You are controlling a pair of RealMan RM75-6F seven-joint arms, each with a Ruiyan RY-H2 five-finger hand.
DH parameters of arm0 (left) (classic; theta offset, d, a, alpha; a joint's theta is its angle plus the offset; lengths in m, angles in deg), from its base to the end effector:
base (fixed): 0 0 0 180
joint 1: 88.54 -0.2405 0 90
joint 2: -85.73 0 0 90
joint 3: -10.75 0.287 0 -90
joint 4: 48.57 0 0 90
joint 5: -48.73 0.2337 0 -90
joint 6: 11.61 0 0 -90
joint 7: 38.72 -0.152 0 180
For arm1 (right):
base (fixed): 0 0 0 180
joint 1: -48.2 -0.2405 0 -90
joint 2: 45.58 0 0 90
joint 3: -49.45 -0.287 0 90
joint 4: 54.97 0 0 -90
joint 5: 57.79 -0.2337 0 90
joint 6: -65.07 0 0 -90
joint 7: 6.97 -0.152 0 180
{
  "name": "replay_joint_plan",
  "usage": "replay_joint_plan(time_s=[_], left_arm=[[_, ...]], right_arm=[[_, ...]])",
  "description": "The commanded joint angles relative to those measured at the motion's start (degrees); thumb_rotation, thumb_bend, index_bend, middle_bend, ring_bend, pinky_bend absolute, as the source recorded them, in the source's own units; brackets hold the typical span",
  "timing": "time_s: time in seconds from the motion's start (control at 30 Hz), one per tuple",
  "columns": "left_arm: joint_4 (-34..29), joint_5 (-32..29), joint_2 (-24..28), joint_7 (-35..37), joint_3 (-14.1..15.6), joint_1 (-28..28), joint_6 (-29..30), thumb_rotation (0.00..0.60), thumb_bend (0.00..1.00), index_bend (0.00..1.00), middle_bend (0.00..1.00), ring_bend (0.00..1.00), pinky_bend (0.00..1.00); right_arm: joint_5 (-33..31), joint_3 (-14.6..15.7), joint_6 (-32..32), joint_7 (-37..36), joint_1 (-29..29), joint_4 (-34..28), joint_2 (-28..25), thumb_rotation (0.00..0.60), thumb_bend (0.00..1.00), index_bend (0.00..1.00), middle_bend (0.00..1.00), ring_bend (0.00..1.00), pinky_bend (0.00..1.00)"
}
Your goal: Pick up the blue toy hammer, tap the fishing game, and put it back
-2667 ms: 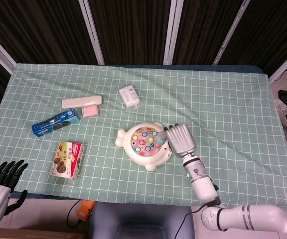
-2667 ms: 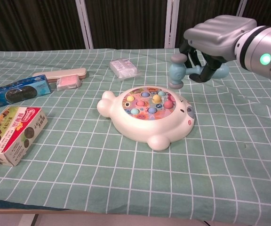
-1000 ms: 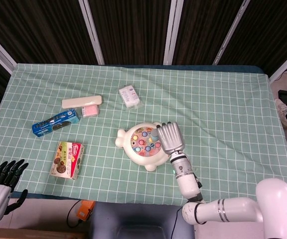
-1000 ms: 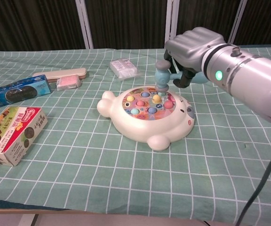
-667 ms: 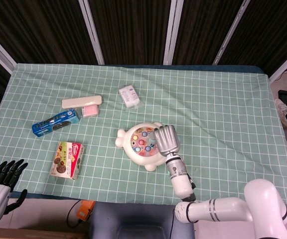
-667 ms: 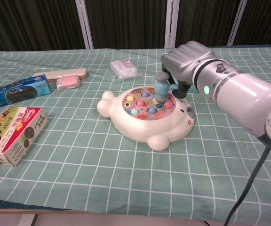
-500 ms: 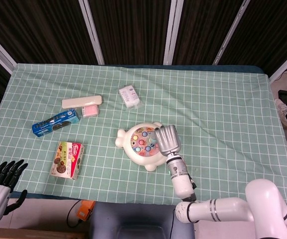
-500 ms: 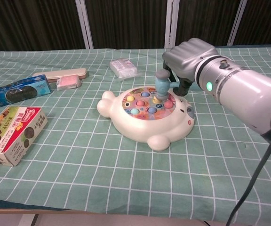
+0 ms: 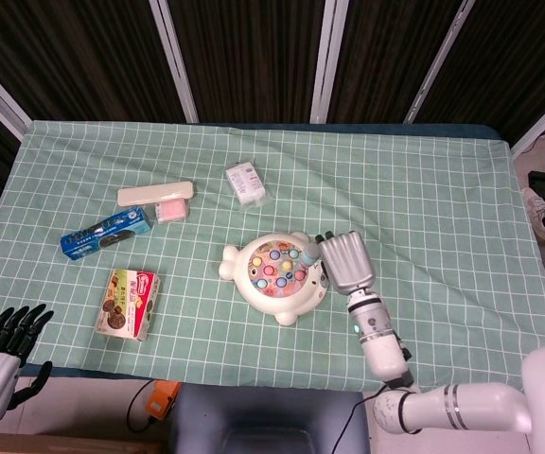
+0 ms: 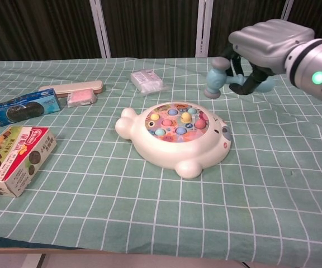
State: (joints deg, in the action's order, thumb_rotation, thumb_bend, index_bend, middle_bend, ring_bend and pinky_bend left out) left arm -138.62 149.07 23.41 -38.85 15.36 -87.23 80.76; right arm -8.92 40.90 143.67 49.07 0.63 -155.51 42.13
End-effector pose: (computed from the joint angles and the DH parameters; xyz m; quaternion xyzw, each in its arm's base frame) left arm -0.3376 0.1384 0.1497 -0.6662 -0.3384 -0.3946 0.5348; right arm -0.1205 -0.3574 -0.0034 0.7284 -0.2387 0.2994 0.5682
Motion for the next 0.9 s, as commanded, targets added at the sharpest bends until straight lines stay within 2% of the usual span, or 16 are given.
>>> replay_joint_plan(time_s=[0.03,0.2,0.33,0.53,0.9], left_arm=[[-0.09,-0.08,-0.09,-0.22,-0.05,0.07,-0.19,0.6,0.41,0.0,0.06,0.0,0.02],[-0.27,-0.18,-0.15,-0.53,-0.11,0.21,-0.51,0.6,0.41,0.0,0.06,0.0,0.02],[-0.32,-0.3,-0.19,-0.74,-0.15,0.27,-0.71,0.6,0.41,0.0,0.06,0.0,0.02],[-0.44,-0.46,-0.18,-0.85,-0.17,0.3,-0.86,0.6,0.41,0.0,0.06,0.0,0.02],[-0.42,-0.49,-0.08,-0.68,-0.16,0.32,-0.87,0.6,0.41,0.0,0.06,0.0,0.02]], right_arm=[[10.4,6.57,-2.19,-14.8,6.56,3.75,-4.9,0.6,0.57,0.93,0.65,0.76,0.79],[16.2,10.11,-4.5,-25.74,10.62,12.12,-4.01,0.6,0.57,0.93,0.65,0.76,0.79],[18.31,10.79,-6.2,-31.7,12.7,18.78,-2.14,0.6,0.57,0.93,0.65,0.76,0.79],[19.72,10.15,-9.39,-37.29,14.25,25.9,0.9,0.6,0.56,0.92,0.65,0.76,0.79],[21.37,8.33,-12.9,-42.17,15.9,30.75,2.72,0.6,0.52,0.89,0.65,0.73,0.77]])
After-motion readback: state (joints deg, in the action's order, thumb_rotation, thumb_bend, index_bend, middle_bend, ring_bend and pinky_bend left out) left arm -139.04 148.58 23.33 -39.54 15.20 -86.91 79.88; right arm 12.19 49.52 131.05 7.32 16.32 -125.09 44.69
